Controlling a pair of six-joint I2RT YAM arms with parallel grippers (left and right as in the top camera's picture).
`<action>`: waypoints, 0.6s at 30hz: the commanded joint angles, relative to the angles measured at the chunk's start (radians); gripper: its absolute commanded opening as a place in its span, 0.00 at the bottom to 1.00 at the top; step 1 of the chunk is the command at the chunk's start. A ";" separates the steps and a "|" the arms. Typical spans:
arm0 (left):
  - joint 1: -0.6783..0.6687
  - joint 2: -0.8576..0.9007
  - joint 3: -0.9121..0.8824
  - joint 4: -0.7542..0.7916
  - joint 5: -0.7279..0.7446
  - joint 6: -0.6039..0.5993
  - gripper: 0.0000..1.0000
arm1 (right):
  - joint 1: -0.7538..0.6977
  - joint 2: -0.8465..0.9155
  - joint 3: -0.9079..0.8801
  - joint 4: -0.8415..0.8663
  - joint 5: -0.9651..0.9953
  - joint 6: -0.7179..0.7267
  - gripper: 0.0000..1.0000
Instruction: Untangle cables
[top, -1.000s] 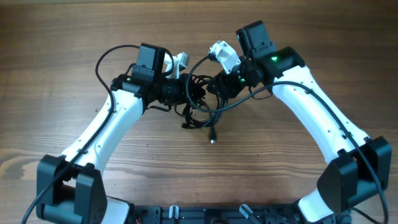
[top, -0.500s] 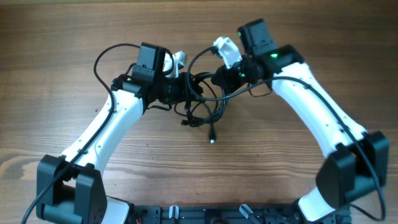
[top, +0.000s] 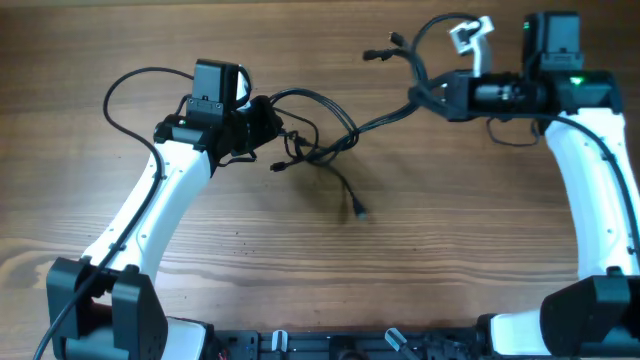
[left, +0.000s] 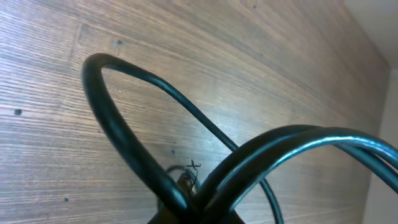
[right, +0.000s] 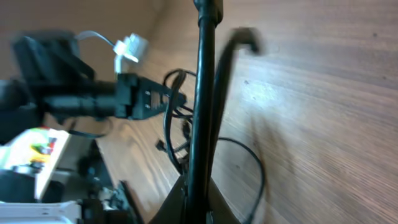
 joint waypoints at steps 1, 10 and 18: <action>0.024 0.006 -0.017 -0.008 -0.136 0.002 0.04 | -0.087 -0.037 0.036 0.014 0.019 0.085 0.05; 0.024 0.006 -0.017 0.059 -0.082 0.020 0.04 | -0.079 -0.034 0.027 -0.034 0.577 0.272 0.06; 0.024 -0.047 -0.017 0.314 0.384 0.115 0.04 | -0.079 -0.034 -0.048 -0.008 0.623 0.311 0.04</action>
